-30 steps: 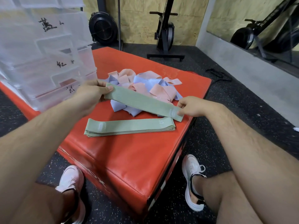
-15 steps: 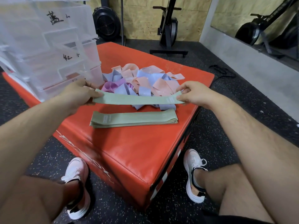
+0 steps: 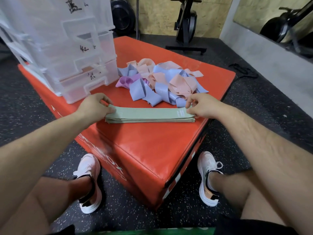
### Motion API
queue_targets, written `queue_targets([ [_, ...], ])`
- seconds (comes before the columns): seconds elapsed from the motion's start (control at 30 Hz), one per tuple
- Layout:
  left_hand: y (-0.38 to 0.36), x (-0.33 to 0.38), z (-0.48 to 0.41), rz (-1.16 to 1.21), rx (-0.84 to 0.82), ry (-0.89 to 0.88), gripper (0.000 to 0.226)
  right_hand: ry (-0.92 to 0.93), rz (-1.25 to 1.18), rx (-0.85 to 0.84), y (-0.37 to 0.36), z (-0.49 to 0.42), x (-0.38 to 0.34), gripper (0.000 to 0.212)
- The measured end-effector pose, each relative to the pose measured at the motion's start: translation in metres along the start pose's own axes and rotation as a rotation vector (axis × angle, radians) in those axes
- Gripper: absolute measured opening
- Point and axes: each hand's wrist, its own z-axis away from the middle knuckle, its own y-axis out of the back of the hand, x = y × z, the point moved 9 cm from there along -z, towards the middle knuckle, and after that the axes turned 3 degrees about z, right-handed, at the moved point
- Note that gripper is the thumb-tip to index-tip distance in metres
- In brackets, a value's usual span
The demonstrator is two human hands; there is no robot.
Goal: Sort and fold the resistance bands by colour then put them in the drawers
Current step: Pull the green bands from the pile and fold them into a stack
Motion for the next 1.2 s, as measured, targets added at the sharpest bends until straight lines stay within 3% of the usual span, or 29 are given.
queue_targets([
  [0.3, -0.009, 0.005, -0.005, -0.236, -0.022, -0.104, 0.015, -0.028, 0.136, 0.037, -0.005, 0.001, -0.010, 0.012],
  [0.37, -0.010, 0.013, -0.007, -0.311, -0.010, -0.203, 0.018, -0.016, 0.243, 0.051, -0.002, 0.004, -0.016, 0.014],
  [0.53, -0.021, 0.052, 0.008, -0.554, 0.066, -0.473, 0.029, 0.157, 0.373, 0.194, 0.000, 0.010, -0.060, 0.016],
  [0.6, -0.037, 0.068, 0.016, -0.610, 0.031, -0.544, 0.034, 0.281, 0.325, 0.143, -0.012, 0.012, -0.083, 0.012],
  [0.73, -0.078, 0.078, 0.018, -0.641, -0.241, -0.565, 0.056, 0.394, 0.369, -0.064, -0.050, 0.010, -0.103, 0.046],
  [0.83, -0.097, 0.073, 0.017, -0.667, -0.411, -0.507, 0.058, 0.346, 0.390, -0.157, -0.067, 0.002, -0.096, 0.060],
  [1.1, -0.102, 0.077, -0.004, -0.550, -0.529, -0.422, 0.060, 0.340, 0.417, -0.213, -0.064, -0.009, -0.101, 0.058],
  [1.2, -0.083, 0.084, -0.034, -0.356, -0.370, -0.371, 0.053, 0.391, 0.293, -0.100, -0.042, -0.021, -0.116, 0.042],
])
